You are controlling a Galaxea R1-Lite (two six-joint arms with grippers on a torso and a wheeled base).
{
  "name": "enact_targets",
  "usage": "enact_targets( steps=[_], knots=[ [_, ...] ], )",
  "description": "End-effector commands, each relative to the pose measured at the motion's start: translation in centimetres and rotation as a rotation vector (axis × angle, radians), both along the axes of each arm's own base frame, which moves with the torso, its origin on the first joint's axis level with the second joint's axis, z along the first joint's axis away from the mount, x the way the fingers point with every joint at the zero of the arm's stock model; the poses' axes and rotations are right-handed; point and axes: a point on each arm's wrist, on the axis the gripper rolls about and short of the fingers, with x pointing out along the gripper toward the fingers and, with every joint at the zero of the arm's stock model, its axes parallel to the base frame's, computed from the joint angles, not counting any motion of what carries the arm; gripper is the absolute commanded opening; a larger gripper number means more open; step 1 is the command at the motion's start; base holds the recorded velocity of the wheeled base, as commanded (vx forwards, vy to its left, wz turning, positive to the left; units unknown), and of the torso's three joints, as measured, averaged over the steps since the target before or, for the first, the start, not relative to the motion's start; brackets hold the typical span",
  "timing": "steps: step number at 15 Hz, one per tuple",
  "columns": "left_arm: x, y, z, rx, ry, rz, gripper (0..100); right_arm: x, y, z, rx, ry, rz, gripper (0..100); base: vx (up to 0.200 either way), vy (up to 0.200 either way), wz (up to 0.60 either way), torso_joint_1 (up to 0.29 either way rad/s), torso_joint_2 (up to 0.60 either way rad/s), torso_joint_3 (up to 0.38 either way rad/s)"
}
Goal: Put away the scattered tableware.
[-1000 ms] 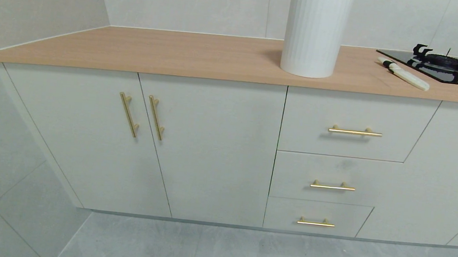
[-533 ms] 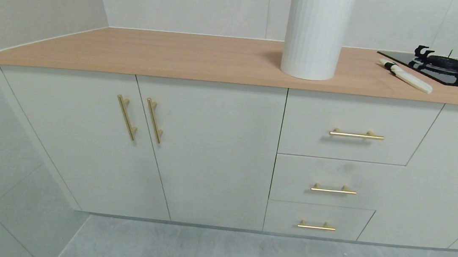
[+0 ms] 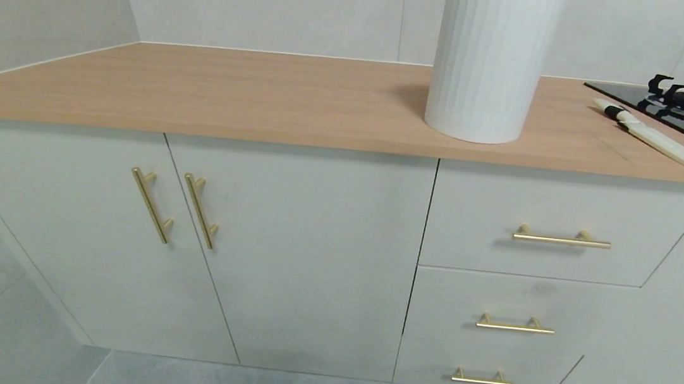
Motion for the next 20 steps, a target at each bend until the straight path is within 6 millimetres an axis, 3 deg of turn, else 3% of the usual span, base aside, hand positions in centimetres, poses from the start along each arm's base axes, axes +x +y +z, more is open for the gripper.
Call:
enact_targets(
  steps=[1,10,14,20],
  knots=[
    [0.01,0.00,0.00,0.000,0.001,0.001,100,0.02,0.00,0.00,-0.001,0.002,0.001,100,0.200,0.000,0.00,0.002,0.00,0.002],
    [0.01,0.00,-0.01,0.000,0.002,0.001,100,0.02,0.00,0.02,-0.001,0.000,0.001,100,0.200,0.000,0.00,0.002,0.00,0.002],
    [0.01,0.00,0.00,0.000,0.001,0.001,100,0.04,0.00,-0.02,-0.001,0.003,0.001,100,0.000,0.000,-0.45,0.005,0.00,0.001],
    [0.01,0.00,0.00,-0.002,0.001,0.001,100,0.02,0.00,0.02,-0.001,0.000,0.001,100,0.000,0.000,0.00,0.000,0.00,0.000]
  ],
)
